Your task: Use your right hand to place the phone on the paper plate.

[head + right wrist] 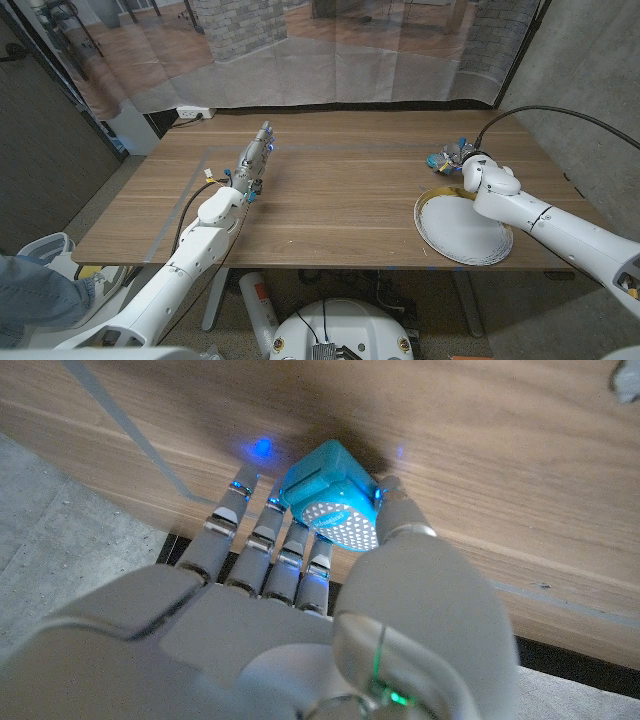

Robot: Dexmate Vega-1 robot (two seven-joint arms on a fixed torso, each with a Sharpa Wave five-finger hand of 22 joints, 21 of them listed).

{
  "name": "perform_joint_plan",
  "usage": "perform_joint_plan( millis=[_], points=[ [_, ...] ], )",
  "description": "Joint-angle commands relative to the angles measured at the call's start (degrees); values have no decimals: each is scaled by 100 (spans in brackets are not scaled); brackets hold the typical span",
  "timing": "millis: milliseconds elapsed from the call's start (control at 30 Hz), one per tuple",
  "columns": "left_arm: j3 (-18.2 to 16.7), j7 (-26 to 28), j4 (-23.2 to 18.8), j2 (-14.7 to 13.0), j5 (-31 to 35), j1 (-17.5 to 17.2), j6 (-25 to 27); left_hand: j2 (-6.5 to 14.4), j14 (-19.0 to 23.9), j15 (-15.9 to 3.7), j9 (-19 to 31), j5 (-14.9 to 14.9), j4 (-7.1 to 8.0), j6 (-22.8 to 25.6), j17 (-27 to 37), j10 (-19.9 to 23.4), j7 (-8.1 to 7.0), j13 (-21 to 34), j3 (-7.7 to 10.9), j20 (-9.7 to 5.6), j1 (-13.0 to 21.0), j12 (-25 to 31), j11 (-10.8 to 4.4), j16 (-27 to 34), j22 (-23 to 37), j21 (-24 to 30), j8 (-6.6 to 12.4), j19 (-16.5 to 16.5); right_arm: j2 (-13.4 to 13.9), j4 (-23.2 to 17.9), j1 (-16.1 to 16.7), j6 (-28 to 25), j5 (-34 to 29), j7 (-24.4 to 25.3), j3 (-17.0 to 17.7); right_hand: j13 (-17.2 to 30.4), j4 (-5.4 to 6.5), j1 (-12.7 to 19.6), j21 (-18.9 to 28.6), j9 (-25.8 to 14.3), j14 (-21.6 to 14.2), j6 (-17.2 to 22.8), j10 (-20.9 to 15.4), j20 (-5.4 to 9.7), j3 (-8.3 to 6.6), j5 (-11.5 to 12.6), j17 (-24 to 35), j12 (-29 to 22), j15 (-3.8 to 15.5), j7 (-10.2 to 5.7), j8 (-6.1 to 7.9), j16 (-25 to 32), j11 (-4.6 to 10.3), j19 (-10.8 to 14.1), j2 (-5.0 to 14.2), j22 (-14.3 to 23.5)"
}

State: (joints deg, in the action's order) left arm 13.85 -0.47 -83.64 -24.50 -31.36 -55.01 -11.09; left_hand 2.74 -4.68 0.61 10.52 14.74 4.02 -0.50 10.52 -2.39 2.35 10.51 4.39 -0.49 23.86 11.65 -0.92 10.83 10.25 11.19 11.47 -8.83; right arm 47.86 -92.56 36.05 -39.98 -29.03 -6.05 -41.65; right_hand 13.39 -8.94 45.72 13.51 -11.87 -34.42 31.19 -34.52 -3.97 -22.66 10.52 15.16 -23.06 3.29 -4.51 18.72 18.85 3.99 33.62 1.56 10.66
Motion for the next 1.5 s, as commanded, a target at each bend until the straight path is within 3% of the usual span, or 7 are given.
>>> perform_joint_plan(
  millis=[33,833,1200,1300,1500],
  points=[
    [22,-36,18,-3,19,41,25,44,31,-5,17,-8,10,26,14,-12,-8,19,-26,34,1,-17,-37,13,17,27,-13,9,80,-193,100,43,-12,101,149,18,19,109,-23,-25,24,297,-42,30,-15,-6,13,-8,435,-245,-16,-18,74,31,177,18],
    [31,77,-188,-44,55,-84,50,55,34,-13,17,-17,8,32,14,3,-1,20,-38,46,8,-12,-38,12,17,24,-13,-9,486,-580,650,674,243,447,666,33,44,137,-40,-28,73,377,-49,47,7,-6,22,-12,483,-298,-32,-69,109,29,201,20],
    [26,128,-297,-92,50,-140,62,61,39,-10,17,-21,8,42,14,6,-1,20,-43,47,11,-13,-42,13,17,25,-10,-11,669,-780,916,905,358,543,920,38,45,163,-28,-30,54,422,-62,108,0,-1,18,-17,509,-314,-35,-84,126,80,220,19],
    [21,129,-292,-90,44,-142,30,63,39,-13,17,-22,8,42,14,11,-3,20,-43,46,11,-11,-44,12,17,25,-10,-11,747,-737,1029,1278,585,602,1079,39,46,168,-26,-30,54,440,-73,125,-3,-1,17,-20,509,-316,-35,-91,117,90,226,19],
    [-17,129,-309,-139,5,-159,68,65,43,-12,17,-23,8,43,14,9,0,19,-45,47,13,-12,-50,14,18,26,-11,-9,810,-848,1130,1227,460,682,1131,43,46,182,-33,-33,69,477,-77,187,-2,-1,18,-21,553,-335,-31,-108,163,88,233,17]
  ],
)
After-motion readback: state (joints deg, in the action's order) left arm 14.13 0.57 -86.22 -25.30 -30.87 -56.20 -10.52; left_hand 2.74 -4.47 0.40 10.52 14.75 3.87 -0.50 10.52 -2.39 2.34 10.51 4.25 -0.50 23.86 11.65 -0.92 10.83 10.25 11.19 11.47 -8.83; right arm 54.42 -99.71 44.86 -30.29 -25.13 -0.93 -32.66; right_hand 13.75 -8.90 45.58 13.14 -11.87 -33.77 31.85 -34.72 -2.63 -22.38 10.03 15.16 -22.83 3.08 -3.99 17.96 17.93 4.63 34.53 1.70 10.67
